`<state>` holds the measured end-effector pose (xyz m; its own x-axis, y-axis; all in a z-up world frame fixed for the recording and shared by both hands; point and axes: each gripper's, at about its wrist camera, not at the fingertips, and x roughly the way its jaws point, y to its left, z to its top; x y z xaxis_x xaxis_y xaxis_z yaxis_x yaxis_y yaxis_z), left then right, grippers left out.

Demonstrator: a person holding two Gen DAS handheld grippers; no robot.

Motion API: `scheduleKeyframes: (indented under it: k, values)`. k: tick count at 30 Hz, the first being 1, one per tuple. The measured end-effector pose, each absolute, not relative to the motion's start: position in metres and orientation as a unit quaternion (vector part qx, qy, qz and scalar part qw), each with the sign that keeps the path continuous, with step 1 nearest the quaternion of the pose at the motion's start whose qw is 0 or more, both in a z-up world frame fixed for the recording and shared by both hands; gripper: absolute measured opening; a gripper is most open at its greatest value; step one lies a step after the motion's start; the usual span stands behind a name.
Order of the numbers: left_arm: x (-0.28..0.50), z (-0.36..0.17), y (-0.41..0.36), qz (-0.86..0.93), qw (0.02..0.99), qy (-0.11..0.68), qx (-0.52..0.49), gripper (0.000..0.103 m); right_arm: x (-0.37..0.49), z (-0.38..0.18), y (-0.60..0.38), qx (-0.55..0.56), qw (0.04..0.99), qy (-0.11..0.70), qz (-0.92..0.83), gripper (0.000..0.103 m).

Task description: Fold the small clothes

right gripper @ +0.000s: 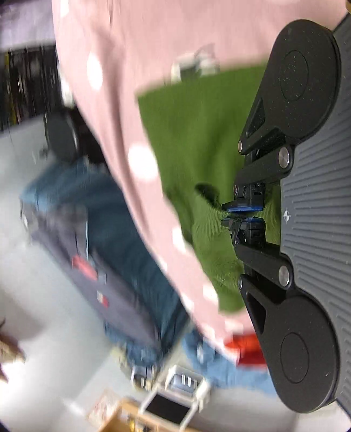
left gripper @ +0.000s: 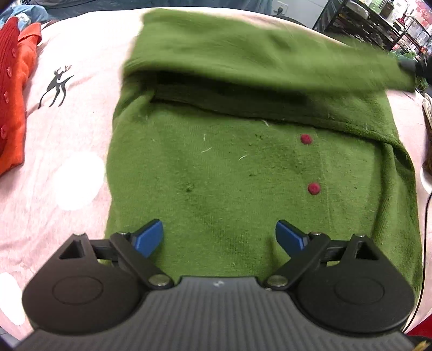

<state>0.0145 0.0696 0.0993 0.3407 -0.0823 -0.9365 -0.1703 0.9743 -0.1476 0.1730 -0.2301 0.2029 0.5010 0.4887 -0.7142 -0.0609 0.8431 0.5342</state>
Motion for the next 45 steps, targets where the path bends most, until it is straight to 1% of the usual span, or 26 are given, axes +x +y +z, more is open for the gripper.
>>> scheduleKeyframes:
  k: [2, 7, 11, 16, 18, 19, 20, 21, 25, 27, 30, 34, 35, 37, 39, 42, 45]
  values:
    - [0.014, 0.098, 0.071, 0.031, 0.809, 0.576, -0.111, 0.092, 0.178, 0.191, -0.244, 0.202, 0.839, 0.489, 0.131, 0.008]
    - [0.014, 0.098, 0.077, 0.037, 0.807, 0.579, -0.107, 0.092, 0.186, 0.170, -0.252, 0.142, 0.856, 0.485, 0.105, 0.008]
    - [0.011, 0.099, 0.082, 0.045, 0.806, 0.580, -0.107, 0.093, 0.197, 0.159, -0.266, 0.138, 0.860, 0.486, 0.067, 0.007]
    - [0.007, 0.094, 0.086, 0.057, 0.800, 0.586, -0.110, 0.093, 0.208, 0.141, -0.257, 0.075, 0.848, 0.520, 0.066, 0.008]
    - [0.006, 0.094, 0.088, 0.057, 0.800, 0.587, -0.110, 0.093, 0.208, 0.133, -0.250, 0.036, 0.843, 0.533, 0.062, 0.015]
    - [0.006, 0.096, 0.088, 0.057, 0.803, 0.584, -0.109, 0.093, 0.207, 0.135, -0.248, 0.024, 0.846, 0.529, 0.053, 0.035]
    - [0.006, 0.098, 0.087, 0.058, 0.807, 0.578, -0.107, 0.093, 0.204, 0.139, -0.248, 0.019, 0.853, 0.520, 0.041, 0.052]
    - [0.005, 0.102, 0.087, 0.059, 0.814, 0.569, -0.105, 0.093, 0.199, 0.146, -0.248, 0.018, 0.863, 0.504, 0.032, 0.054]
    - [0.008, 0.107, 0.082, 0.055, 0.825, 0.554, -0.093, 0.099, 0.178, 0.170, -0.241, -0.002, 0.897, 0.437, 0.064, 0.054]
    - [0.013, 0.105, 0.077, 0.049, 0.823, 0.559, -0.087, 0.099, 0.173, 0.172, -0.232, -0.025, 0.897, 0.428, 0.107, 0.054]
    - [0.019, 0.102, 0.069, 0.043, 0.820, 0.565, -0.079, 0.099, 0.166, 0.162, -0.215, -0.064, 0.886, 0.432, 0.155, 0.054]
    - [0.016, 0.101, 0.066, 0.038, 0.820, 0.567, -0.072, 0.101, 0.171, 0.129, -0.206, -0.070, 0.857, 0.490, 0.142, 0.056]
    - [0.014, 0.101, 0.067, 0.040, 0.819, 0.569, -0.069, 0.101, 0.169, 0.124, -0.206, -0.070, 0.859, 0.488, 0.140, 0.058]
    - [0.009, 0.100, 0.071, 0.046, 0.818, 0.570, -0.065, 0.101, 0.168, 0.123, -0.205, -0.080, 0.859, 0.486, 0.143, 0.059]
    - [0.002, 0.102, 0.079, 0.057, 0.821, 0.564, -0.064, 0.101, 0.166, 0.135, -0.205, -0.074, 0.862, 0.479, 0.147, 0.059]
    - [-0.011, 0.109, 0.097, 0.079, 0.832, 0.544, -0.075, 0.101, 0.150, 0.163, -0.212, -0.053, 0.880, 0.431, 0.193, 0.059]
    - [-0.023, 0.114, 0.119, 0.097, 0.835, 0.534, -0.088, 0.101, 0.126, 0.200, -0.228, -0.026, 0.882, 0.398, 0.250, 0.063]
